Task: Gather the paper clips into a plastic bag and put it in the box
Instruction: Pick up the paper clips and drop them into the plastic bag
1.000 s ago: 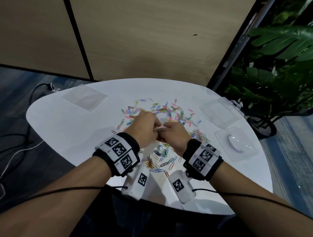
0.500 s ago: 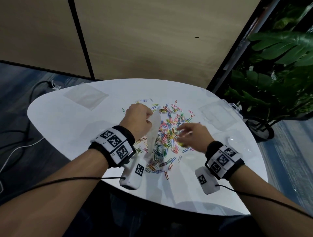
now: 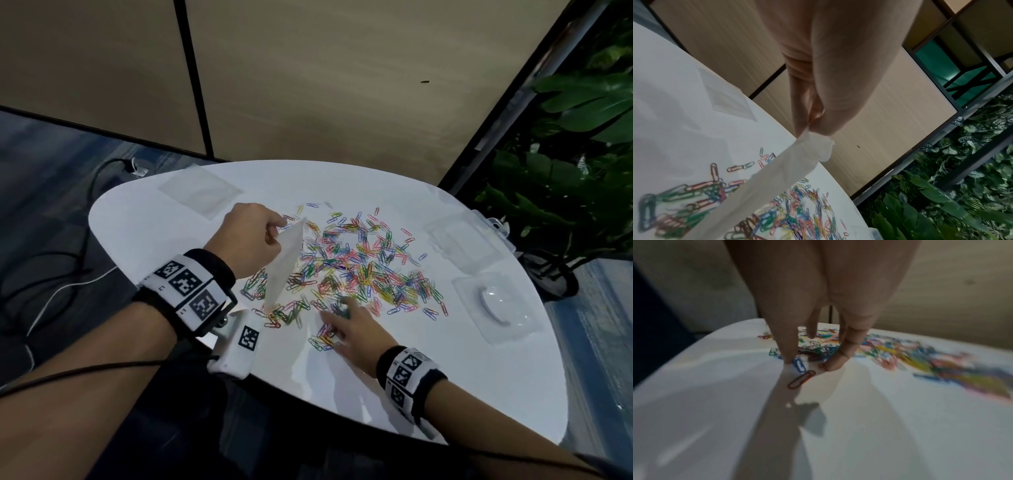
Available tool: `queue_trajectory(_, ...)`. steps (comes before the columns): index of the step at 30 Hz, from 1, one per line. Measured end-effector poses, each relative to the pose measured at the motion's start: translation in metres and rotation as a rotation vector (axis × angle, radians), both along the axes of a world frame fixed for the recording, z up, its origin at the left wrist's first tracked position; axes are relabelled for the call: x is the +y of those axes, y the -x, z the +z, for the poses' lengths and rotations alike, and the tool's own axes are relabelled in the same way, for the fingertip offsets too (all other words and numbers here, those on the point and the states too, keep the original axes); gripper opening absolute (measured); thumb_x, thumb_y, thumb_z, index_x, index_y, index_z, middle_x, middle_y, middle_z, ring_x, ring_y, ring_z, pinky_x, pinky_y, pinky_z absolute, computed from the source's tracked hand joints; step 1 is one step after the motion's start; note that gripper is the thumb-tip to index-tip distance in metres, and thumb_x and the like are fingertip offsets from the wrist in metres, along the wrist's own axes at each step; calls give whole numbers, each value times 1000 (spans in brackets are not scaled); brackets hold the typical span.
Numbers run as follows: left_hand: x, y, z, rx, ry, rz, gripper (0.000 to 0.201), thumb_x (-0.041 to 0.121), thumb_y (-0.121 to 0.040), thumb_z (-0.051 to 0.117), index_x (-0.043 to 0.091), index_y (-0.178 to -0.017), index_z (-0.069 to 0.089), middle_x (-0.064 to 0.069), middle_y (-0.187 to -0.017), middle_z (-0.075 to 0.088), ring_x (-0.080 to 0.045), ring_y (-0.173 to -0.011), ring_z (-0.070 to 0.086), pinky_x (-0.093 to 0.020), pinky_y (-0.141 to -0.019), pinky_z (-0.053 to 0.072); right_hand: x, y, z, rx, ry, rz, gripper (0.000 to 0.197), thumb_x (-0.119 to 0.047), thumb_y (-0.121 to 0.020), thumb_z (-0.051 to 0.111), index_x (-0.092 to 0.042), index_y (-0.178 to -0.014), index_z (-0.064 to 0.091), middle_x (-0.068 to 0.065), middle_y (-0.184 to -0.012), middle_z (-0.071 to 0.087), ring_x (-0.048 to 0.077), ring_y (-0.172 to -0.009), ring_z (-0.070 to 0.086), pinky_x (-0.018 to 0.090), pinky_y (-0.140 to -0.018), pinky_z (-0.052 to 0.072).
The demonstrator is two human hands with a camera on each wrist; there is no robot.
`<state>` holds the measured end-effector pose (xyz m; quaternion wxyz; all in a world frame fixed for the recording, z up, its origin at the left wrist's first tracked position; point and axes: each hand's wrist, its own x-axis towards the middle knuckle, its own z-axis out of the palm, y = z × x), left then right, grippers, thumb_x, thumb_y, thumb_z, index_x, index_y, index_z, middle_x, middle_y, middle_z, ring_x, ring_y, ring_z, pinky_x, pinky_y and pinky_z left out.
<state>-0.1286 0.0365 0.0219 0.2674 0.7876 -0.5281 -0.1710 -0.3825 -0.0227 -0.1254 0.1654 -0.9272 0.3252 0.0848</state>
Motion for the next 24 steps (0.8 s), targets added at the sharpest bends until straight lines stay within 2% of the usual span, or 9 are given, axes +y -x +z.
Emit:
queue_trajectory(3,12,-10,-1,-38,-5,-21,39,3,-80,60,15,-115,73,1,-87,70,-20,-84,67,-32,-90,54,1,-13,-8,26,118,156,38,-11,-92,58,-26,-127,53,12,-140,42,33,-113,49,45,-78,56)
queue_trajectory(5,19,-16,-4,-56,-19,-31,39,3,-80,59,14,-115,73,1,-86,69,-19,-85,67,-32,-88,55,-4,-16,-14,40,157,199,25,-4,-87,61,-18,-107,63,9,-115,55,31,-96,57,38,-67,53)
queue_trajectory(7,23,-19,-6,-57,-38,-37,39,3,-81,59,14,-115,73,1,-87,69,-19,-85,67,-31,-86,54,-9,-17,-12,57,156,182,15,-1,-84,62,-13,-92,66,5,-97,57,28,-85,59,33,-62,47)
queue_trajectory(9,25,-17,-6,-61,-55,-52,38,3,-81,59,13,-115,73,1,-88,69,-19,-85,67,-31,-86,54,-14,-17,-2,-15,88,45,12,-6,-89,59,-10,-84,69,5,-89,62,24,-79,61,33,-67,52)
queue_trajectory(11,25,-13,-6,-60,-81,-80,38,4,-82,58,13,-116,73,-1,-90,69,-20,-85,66,-31,-84,54,-19,-15,12,-149,-38,-183,17,-7,-90,59,-10,-80,72,5,-81,70,21,-74,65,33,-73,56)
queue_trajectory(15,20,0,-9,-58,-211,-134,32,8,-85,55,16,-109,75,-2,-90,71,-18,-77,63,-25,-71,49,-37,-14,40,-392,-335,-611,10,-13,-87,72,-12,-95,78,1,-82,76,17,-75,71,26,-79,58)
queue_trajectory(18,14,9,-11,-47,-256,-159,31,8,-86,53,14,-106,76,-6,-89,73,-23,-78,65,-25,-70,49,-42,-22,70,-742,-761,-830,21,-5,-85,72,0,-105,74,13,-92,76,22,-79,73,30,-79,61)
queue_trajectory(21,5,17,-12,-12,-246,-152,32,9,-89,53,11,-114,72,-9,-98,72,-20,-75,57,-24,-72,46,-38,-33,102,-988,-1151,-898,22,-1,-86,68,6,-108,69,11,-95,76,23,-90,73,23,-77,59)
queue_trajectory(24,-3,27,-14,-13,-230,-148,26,10,-89,52,7,-105,73,-11,-96,68,-28,-86,60,-24,-73,38,-27,-43,115,-1077,-1363,-894,16,-2,-89,66,3,-103,69,10,-94,75,21,-93,73,19,-74,58)
